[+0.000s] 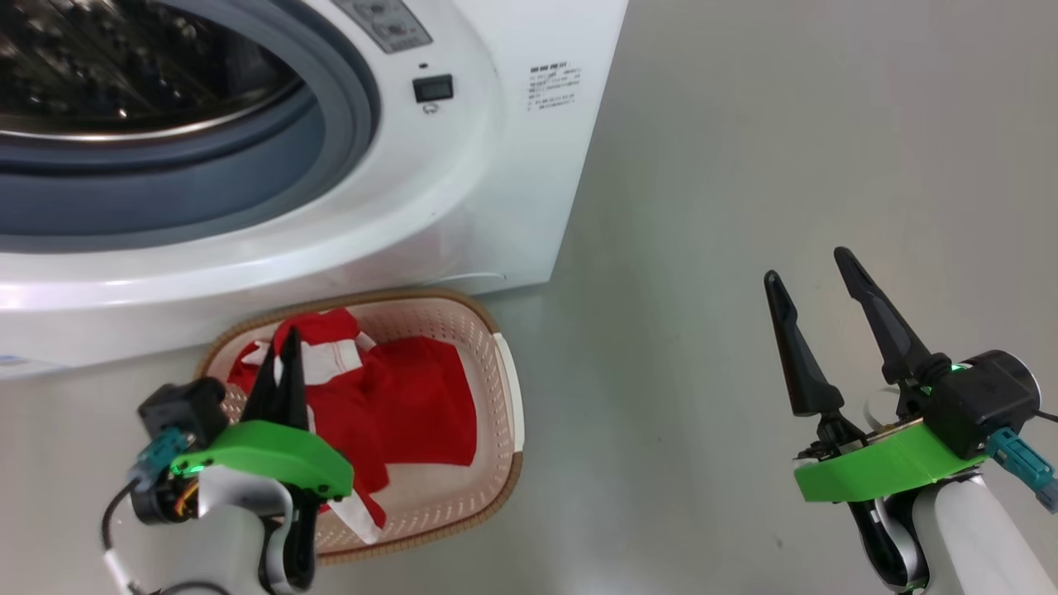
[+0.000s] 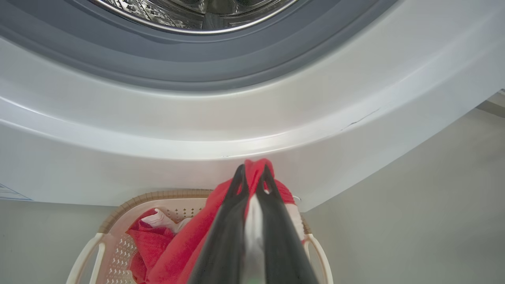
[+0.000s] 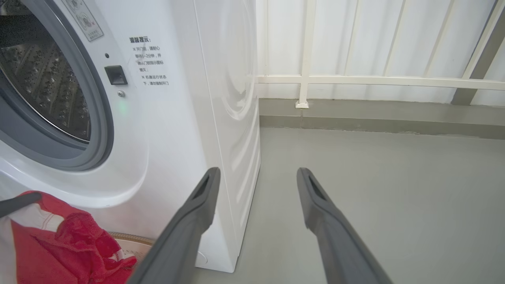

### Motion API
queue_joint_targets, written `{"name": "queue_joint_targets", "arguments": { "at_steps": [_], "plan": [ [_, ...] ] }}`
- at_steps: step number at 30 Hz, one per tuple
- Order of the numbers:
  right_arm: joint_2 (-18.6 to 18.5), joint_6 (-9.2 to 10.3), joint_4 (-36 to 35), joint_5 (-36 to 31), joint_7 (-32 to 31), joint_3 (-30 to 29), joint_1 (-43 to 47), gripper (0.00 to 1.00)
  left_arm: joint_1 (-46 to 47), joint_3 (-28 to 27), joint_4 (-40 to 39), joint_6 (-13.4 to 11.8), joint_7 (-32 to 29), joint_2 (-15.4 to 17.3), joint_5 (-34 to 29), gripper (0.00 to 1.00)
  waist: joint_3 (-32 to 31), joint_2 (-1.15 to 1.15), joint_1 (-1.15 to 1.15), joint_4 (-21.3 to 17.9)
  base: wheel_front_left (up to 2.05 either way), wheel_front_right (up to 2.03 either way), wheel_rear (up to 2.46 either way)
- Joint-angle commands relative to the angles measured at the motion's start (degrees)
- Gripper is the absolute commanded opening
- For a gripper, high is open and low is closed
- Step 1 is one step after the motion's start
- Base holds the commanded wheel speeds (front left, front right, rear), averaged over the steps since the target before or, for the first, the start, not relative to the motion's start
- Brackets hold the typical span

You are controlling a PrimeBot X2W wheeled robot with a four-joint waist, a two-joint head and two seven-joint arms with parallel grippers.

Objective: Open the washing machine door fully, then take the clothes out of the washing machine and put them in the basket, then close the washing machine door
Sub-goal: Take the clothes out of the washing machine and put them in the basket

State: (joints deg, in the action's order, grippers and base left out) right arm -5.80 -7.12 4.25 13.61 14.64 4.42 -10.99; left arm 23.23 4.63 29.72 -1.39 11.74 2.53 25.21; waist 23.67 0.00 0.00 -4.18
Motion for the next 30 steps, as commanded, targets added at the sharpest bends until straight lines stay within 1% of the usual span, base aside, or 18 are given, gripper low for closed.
{"name": "queue_joint_targets", "arguments": {
  "at_steps": [1, 9, 14, 17, 23, 28, 29, 30],
  "plan": [
    [-0.60, -0.36, -1.37, 0.07, 0.36, 1.36, -0.99, 1.00, 1.69, -1.02, 1.20, 0.56, 0.78, 0.62, -0.12, 0.00, 1.70, 0.00, 0.00, -0.42, 0.00, 0.00, 0.00],
    [-0.37, -0.36, -1.05, 0.62, 0.36, 2.16, -2.50, 1.00, 8.23, -0.43, 17.65, 1.44, -1.29, 0.48, 2.47, 0.00, 4.39, 0.00, 0.00, -1.51, 0.00, 0.00, 0.00],
    [-0.24, -0.36, -0.89, 0.99, 0.36, 2.77, -3.27, 1.00, 12.28, -1.20, 27.54, 3.64, -4.97, 0.39, 6.84, 0.00, 5.92, 0.00, 0.00, -2.51, 0.00, 0.00, 0.00],
    [-0.22, -0.36, -0.93, 1.19, 0.36, 3.22, -3.79, 1.00, 14.72, -0.74, 32.25, 3.92, -6.44, 0.37, 8.27, 0.00, 7.04, 0.00, 0.00, -3.22, 0.00, 0.00, 0.00],
    [-0.04, -0.36, -1.01, 1.69, 0.36, 4.10, -5.08, 1.00, 19.09, 0.58, 38.92, 3.03, -7.30, 0.36, 8.48, 0.00, 9.86, 0.00, 0.00, -4.53, 0.00, 0.00, 0.00],
    [0.03, -0.36, -0.79, 1.88, 0.36, 4.41, -5.85, 1.00, 21.41, 1.48, 41.40, 2.73, -6.92, 0.36, 8.13, 0.00, 11.16, 0.00, 0.00, -5.05, 0.00, 0.00, 0.00],
    [0.05, -0.36, -0.75, 1.88, 0.36, 4.38, -5.94, 1.00, 21.67, 1.63, 41.67, 2.65, -6.56, 0.36, 8.02, 0.02, 11.25, 0.00, 0.00, -5.07, 0.00, 0.00, 0.00],
    [0.07, -0.36, -0.68, 1.89, 0.36, 4.34, -6.04, 1.00, 21.89, 1.89, 41.89, 2.56, -6.03, 0.42, 7.77, 0.07, 11.26, 0.00, 0.00, -5.06, 0.00, 0.00, 0.00]
  ]
}}
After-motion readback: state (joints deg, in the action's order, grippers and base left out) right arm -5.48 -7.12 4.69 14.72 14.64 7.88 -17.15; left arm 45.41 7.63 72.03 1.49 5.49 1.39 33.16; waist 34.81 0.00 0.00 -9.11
